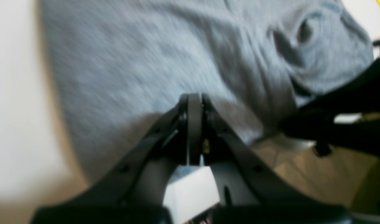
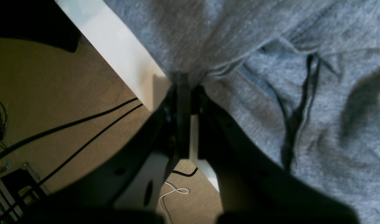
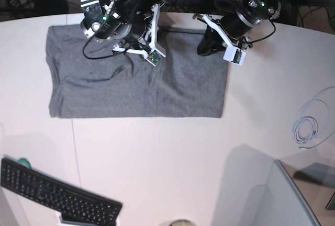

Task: Layout the t-shirt on the table in an organized manner, then fold the t-shirt properly
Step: 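Grasp the folded shirt's edge with both grippers and tug it straight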

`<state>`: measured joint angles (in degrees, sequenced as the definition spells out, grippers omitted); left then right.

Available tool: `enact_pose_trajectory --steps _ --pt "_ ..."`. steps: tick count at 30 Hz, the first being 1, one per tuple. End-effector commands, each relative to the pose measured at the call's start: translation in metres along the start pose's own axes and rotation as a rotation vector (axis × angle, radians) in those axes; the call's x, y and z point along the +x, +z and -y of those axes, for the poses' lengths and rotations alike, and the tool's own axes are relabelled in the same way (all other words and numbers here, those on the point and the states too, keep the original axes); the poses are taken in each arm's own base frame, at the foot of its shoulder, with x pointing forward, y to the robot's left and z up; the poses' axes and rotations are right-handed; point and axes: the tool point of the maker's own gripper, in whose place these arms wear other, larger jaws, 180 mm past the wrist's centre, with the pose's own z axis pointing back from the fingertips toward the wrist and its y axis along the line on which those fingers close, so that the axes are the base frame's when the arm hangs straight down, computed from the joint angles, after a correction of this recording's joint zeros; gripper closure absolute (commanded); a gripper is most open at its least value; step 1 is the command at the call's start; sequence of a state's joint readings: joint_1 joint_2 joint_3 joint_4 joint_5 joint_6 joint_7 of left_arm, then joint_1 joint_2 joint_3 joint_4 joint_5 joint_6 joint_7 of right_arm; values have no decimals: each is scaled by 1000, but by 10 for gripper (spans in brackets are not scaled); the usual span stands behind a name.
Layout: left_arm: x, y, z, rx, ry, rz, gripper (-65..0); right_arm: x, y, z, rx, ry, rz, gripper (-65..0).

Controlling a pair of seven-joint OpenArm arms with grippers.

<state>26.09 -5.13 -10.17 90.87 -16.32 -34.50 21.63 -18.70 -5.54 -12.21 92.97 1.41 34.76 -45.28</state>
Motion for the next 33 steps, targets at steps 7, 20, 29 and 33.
enact_pose_trajectory --steps 7,20,29,33 --pt "-23 15 -35 76 44 -38 0 4 9 23 -57 -69 40 -6" --pt "7 26 -42 107 8 34 0 -3 11 30 -72 -86 33 -6" --pt "14 -2 -39 105 16 44 0 -11 11 21 -57 -96 16 -8" --pt "-4 -7 -44 122 -2 -19 0 -17 8 19 -47 -105 1 -8"
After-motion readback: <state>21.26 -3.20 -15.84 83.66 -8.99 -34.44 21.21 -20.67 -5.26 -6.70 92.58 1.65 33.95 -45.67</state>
